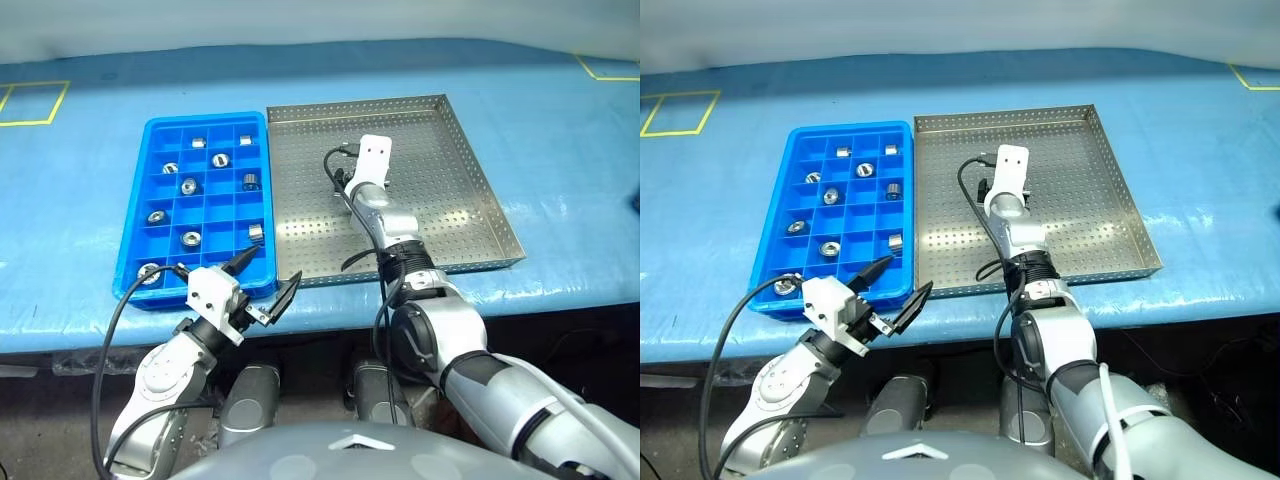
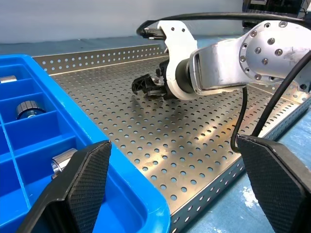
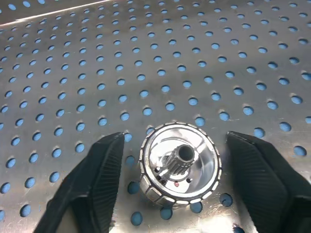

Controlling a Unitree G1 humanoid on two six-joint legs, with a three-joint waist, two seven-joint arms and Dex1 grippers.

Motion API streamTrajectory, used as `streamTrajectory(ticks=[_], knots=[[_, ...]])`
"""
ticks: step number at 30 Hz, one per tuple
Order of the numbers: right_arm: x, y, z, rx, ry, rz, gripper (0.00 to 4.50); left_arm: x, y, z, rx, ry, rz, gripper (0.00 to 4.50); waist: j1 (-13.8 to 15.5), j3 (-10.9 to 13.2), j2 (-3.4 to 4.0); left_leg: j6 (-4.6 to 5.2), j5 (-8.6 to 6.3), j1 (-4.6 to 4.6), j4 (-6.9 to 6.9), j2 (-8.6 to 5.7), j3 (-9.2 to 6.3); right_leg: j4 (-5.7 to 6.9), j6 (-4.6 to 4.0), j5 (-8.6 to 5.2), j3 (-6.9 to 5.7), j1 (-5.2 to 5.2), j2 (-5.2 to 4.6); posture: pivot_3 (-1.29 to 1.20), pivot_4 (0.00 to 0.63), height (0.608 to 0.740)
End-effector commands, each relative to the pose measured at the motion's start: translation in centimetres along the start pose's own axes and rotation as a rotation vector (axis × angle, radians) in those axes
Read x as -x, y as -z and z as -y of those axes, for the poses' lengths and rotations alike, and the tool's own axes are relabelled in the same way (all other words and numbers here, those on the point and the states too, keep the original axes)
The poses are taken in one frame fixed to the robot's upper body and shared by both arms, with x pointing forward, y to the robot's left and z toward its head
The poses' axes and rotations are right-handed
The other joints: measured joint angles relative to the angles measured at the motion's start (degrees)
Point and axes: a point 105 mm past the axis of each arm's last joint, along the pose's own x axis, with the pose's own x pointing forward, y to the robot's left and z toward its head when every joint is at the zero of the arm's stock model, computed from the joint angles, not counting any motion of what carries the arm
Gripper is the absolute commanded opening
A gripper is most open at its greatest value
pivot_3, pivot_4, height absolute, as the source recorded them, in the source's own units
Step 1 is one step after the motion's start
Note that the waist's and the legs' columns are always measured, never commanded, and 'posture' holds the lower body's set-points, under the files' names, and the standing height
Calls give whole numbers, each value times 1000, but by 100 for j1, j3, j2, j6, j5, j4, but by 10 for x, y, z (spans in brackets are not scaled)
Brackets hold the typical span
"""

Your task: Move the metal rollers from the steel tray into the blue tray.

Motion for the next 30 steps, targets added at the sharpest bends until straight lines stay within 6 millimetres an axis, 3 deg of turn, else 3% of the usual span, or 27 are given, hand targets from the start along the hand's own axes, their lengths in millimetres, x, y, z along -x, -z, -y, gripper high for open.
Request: streamTrajectory(ticks=[1, 3, 4, 8, 15, 20, 30], knots=[[2, 4, -9, -13, -44, -9, 2530, 0, -4, 0, -14, 2, 13, 4500, -45, 0, 0, 0, 0, 1, 0, 0, 0, 0, 0, 0, 0, 1, 0, 176, 150, 740], [4, 4, -14, 2, -72, -5, 1841, 1, -4, -2, -15, -15, 12, 4500, -86, -1, 2, 0, 0, 4, 0, 0, 0, 2, 0, 0, 1, 2, 0, 176, 150, 740], [5, 4, -17, 8, -85, -1, 1711, 1, -4, -3, -16, -24, 13, 4500, -99, -1, 2, 0, 0, 5, -1, 1, -1, 2, 0, 0, 0, 3, 0, 174, 150, 740], [23, -12, -48, 83, -253, 67, 1712, 7, -8, -11, -27, -95, 35, 4500, -119, -1, 4, 1, 0, 7, -1, 1, -1, 0, 0, 0, 1, 5, 0, 182, 150, 740], [73, -36, -118, 135, -554, 163, 1712, 24, -16, -43, -80, -369, 84, 4500, -34, 3, 10, 1, 0, -1, -4, 1, -6, 3, 0, -2, -2, -5, 1, 262, 150, 740], [101, -48, -154, 133, -689, 228, 1712, 38, -19, -47, -88, -453, 99, 4500, 150, 3, 9, 1, -1, -8, -5, 0, -7, -2, 1, -2, -3, -10, 0, 326, 150, 740], [120, -12, -196, 254, -907, 162, 1712, 55, -17, -43, -87, -548, 95, 4500, 507, 3, 7, 0, -1, -18, -6, 0, -7, -2, -1, -4, -5, -23, 1, 439, 150, 740]])
